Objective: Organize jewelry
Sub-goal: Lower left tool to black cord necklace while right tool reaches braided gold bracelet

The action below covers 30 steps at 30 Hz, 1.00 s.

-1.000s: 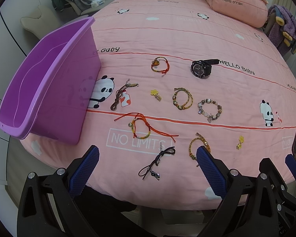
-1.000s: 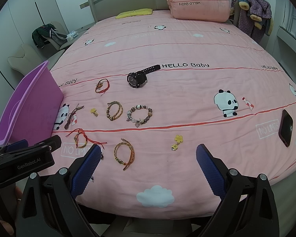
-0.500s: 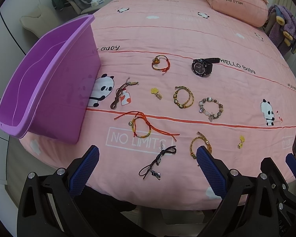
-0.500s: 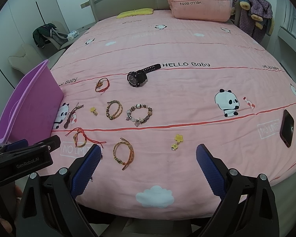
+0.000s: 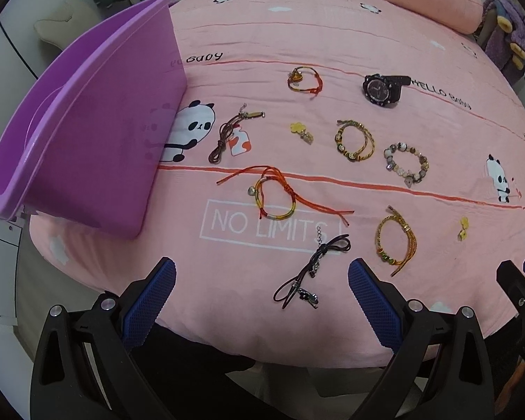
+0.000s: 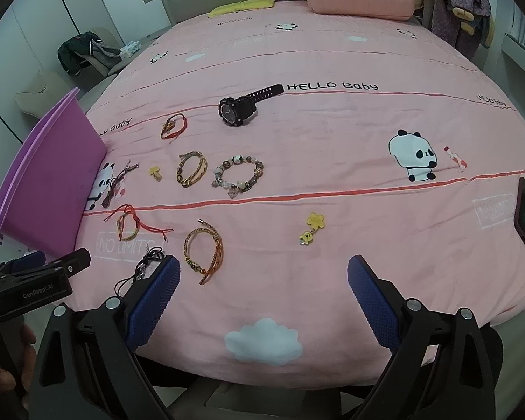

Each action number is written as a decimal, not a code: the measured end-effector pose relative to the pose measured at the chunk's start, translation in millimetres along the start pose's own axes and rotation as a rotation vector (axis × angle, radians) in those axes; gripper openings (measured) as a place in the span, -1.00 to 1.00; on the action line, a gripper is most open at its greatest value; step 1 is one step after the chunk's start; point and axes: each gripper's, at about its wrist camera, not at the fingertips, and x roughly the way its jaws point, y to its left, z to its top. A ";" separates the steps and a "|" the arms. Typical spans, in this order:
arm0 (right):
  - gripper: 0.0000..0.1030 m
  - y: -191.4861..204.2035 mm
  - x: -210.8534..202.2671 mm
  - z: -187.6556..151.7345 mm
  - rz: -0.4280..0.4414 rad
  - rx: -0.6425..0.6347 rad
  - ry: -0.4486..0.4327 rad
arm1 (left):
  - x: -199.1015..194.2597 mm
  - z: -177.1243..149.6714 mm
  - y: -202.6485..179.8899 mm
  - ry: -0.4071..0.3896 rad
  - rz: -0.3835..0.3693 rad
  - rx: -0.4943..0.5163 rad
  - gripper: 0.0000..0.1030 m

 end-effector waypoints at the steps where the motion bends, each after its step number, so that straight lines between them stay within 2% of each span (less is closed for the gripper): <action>1: 0.79 0.3 3.8 -1.2 0.004 -0.005 0.006 | 4.8 -2.4 1.6 0.003 0.003 0.001 0.88; 14: 0.79 16.3 57.3 -15.5 0.067 -0.083 0.055 | 57.4 -26.8 -0.3 0.029 -0.082 -0.010 0.87; 30: 0.78 33.2 105.6 -14.7 0.028 -0.162 0.090 | 85.6 -32.2 -7.6 0.006 -0.071 -0.005 0.87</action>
